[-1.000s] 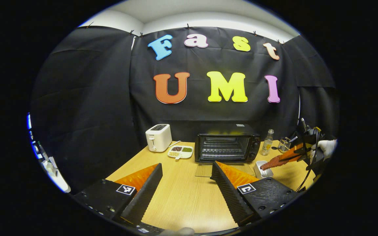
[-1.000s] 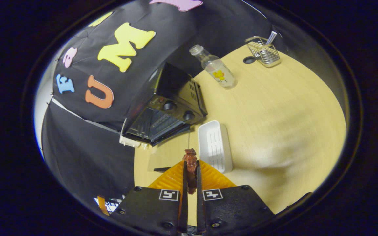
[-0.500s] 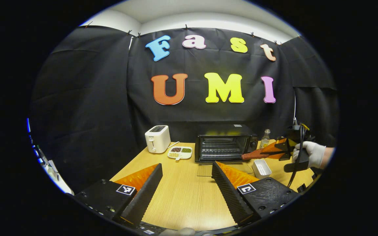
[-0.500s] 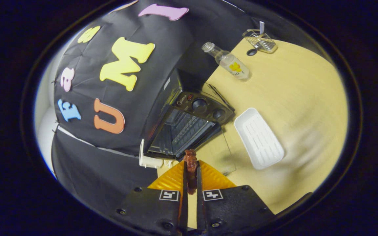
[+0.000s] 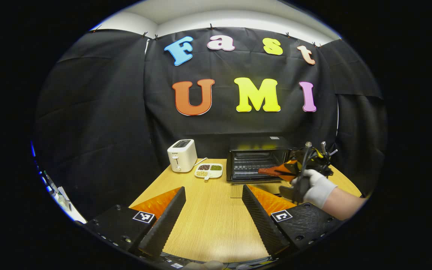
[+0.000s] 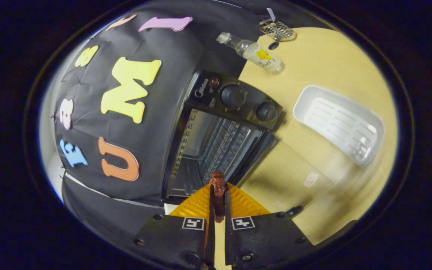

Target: Open the electric oven with the left hand, put the food in, and close the electric oven.

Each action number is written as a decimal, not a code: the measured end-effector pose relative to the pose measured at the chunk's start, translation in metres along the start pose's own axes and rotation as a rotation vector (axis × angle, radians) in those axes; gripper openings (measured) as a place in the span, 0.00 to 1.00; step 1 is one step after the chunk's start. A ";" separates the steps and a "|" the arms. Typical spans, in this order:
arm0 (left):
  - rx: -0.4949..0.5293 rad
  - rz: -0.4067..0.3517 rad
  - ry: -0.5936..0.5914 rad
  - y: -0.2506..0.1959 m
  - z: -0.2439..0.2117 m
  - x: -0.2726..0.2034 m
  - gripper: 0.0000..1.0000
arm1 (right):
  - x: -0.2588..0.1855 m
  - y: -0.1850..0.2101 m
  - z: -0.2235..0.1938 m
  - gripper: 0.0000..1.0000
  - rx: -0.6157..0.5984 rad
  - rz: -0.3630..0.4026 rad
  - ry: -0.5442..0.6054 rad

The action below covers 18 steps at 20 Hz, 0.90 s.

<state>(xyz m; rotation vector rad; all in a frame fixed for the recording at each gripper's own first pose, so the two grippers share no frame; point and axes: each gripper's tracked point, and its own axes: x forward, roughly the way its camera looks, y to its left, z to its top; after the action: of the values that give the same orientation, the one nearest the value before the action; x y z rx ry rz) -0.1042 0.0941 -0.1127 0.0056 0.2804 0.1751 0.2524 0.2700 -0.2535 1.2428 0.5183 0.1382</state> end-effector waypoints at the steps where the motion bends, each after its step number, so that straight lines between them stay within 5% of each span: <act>1: 0.003 0.002 0.007 0.001 -0.004 0.002 0.97 | 0.010 0.005 -0.008 0.13 0.023 0.007 -0.011; 5: -0.017 0.008 0.028 0.008 -0.012 0.008 0.97 | 0.051 0.020 -0.034 0.13 0.090 0.011 0.002; 10: -0.018 0.021 0.045 0.013 -0.014 0.018 0.97 | 0.083 0.028 0.000 0.15 0.118 0.023 -0.154; 18: -0.049 -0.026 0.050 -0.006 -0.013 0.030 0.97 | 0.111 0.015 0.027 0.19 0.067 0.008 -0.216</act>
<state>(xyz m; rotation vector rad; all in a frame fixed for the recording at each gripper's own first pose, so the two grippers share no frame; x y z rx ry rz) -0.0785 0.0927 -0.1335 -0.0513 0.3257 0.1569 0.3645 0.2932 -0.2670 1.3072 0.3327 -0.0072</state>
